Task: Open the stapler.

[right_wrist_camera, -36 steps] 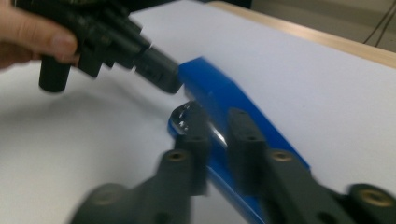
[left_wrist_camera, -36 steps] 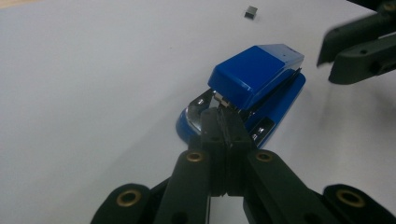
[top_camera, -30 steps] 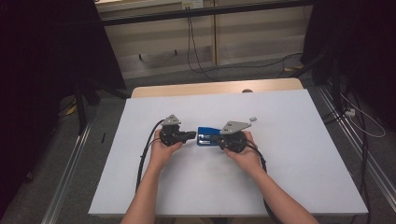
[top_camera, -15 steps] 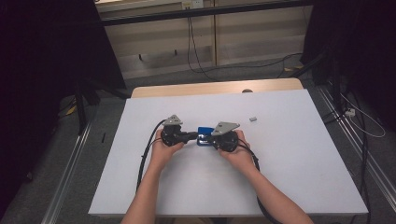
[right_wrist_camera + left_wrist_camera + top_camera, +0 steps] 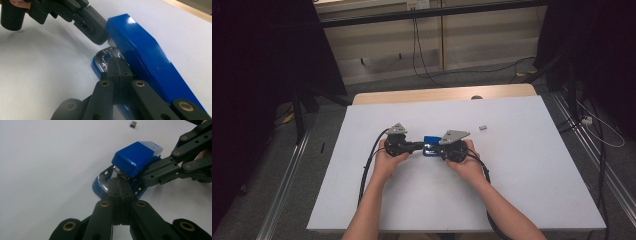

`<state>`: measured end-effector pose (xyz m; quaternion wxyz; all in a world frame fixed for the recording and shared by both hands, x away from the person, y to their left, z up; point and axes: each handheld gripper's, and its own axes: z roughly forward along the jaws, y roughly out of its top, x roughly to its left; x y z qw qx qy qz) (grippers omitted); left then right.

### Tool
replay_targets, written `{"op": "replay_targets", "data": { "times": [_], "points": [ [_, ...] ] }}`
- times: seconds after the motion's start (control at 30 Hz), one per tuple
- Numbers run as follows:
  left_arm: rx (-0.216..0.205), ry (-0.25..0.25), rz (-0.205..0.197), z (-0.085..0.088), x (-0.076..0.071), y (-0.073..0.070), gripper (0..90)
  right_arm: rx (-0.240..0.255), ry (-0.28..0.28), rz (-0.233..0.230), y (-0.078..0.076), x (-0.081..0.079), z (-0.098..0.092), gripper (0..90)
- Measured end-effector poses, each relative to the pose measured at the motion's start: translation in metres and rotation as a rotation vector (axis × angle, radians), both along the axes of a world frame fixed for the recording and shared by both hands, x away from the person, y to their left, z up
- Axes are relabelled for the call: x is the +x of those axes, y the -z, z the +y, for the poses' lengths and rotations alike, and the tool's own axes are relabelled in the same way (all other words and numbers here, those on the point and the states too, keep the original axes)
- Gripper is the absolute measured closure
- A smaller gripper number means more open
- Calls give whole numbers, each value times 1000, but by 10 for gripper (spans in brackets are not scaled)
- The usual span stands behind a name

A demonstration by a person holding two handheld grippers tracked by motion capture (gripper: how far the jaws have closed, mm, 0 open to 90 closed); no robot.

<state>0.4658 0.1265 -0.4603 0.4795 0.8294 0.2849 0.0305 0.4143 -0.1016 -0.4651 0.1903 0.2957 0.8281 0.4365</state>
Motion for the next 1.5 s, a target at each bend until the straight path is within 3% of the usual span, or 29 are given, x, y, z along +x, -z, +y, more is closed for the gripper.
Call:
{"op": "replay_targets", "data": {
  "times": [0.13,0.27,0.7,0.87,1.1,1.2,1.4,1.5],
  "points": [
    [-18,-8,-2,-1,-1,-4,900,13,3,6,1,0,-1,900],
    [-2,-8,-9,-2,-2,-7,900,16,11,6,1,1,-1,900],
    [-106,-6,-33,-4,-5,-22,900,26,29,18,0,1,-1,900],
    [-127,-8,-43,-6,-5,-24,900,75,44,5,-2,-2,3,900],
    [-132,-8,-55,-6,-5,-25,900,106,80,-36,-13,0,8,900],
    [-135,-9,-56,-7,-5,-25,900,98,90,-45,-11,1,10,900],
    [-127,-18,-60,-7,-5,-24,900,131,127,-55,-4,0,11,900],
    [-96,-30,-45,-8,-4,-20,900,130,127,-63,-4,0,12,900]
  ]
}}
